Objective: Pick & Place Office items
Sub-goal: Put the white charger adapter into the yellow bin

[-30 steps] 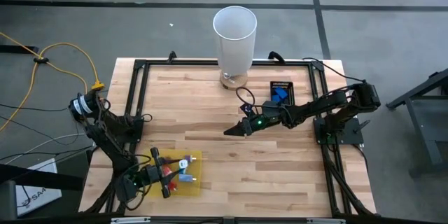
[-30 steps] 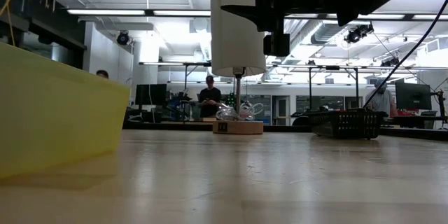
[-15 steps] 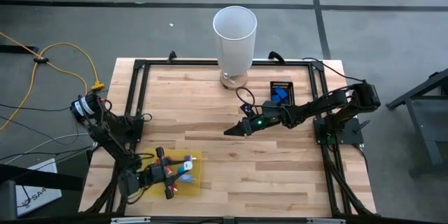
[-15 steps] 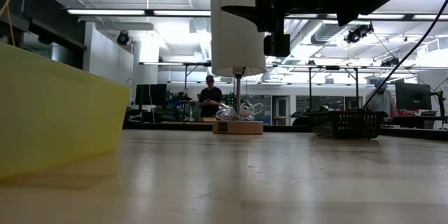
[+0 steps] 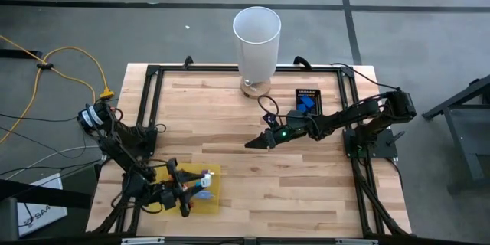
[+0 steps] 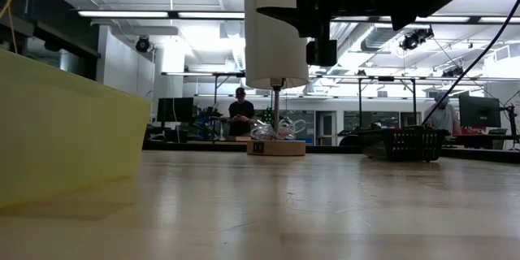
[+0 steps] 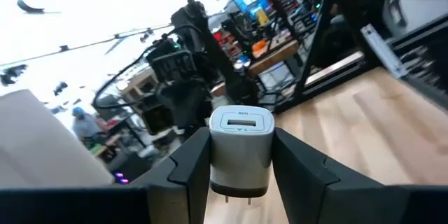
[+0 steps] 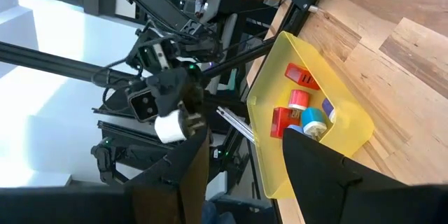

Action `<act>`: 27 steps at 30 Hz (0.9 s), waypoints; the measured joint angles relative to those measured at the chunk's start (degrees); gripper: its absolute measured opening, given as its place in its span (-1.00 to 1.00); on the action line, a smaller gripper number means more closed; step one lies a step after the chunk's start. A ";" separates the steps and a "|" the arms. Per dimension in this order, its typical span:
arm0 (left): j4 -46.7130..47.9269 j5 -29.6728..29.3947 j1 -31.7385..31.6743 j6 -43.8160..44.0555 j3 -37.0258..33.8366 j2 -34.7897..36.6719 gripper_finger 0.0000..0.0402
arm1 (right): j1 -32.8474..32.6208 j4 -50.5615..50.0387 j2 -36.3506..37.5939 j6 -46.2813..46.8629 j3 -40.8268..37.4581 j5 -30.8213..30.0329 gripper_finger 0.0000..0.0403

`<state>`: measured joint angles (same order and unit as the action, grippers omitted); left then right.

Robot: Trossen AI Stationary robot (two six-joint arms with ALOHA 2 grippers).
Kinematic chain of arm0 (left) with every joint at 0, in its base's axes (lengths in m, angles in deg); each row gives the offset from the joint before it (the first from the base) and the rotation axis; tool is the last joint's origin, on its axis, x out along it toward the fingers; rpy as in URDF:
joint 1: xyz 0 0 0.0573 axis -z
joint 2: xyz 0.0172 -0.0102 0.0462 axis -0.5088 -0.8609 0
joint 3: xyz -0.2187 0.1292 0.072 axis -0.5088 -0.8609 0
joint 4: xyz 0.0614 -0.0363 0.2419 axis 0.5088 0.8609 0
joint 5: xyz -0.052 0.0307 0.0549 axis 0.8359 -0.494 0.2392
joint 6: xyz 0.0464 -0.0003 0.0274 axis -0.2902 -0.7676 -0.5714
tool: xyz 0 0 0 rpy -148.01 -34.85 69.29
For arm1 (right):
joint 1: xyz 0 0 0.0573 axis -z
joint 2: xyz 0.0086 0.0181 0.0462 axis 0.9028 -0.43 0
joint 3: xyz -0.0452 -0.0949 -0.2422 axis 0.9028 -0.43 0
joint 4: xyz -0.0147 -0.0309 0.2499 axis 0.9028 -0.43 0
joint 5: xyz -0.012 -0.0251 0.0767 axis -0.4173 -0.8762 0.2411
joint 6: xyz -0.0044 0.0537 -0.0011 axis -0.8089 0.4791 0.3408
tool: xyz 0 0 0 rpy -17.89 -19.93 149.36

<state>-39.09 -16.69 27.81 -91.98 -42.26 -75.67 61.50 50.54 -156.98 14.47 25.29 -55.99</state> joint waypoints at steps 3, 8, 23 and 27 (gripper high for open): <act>0.66 -0.88 -0.02 -1.99 0.00 1.49 -0.37 | -0.02 -0.02 0.00 0.00 0.00 0.00 -0.16; 9.05 -0.64 -1.08 -0.57 0.00 5.57 -0.37 | -0.02 -0.02 0.00 0.00 0.00 0.00 -0.16; 38.26 11.32 -8.52 3.67 9.32 12.36 -0.37 | -0.02 -0.55 0.00 0.00 0.00 0.00 -0.16; 52.43 16.66 -11.18 12.80 12.84 12.36 -0.37 | 0.00 -0.76 0.00 0.00 0.00 0.00 -0.16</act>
<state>13.34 -0.02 16.63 -79.17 -29.42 -63.31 61.50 49.77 -156.98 14.47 25.29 -55.99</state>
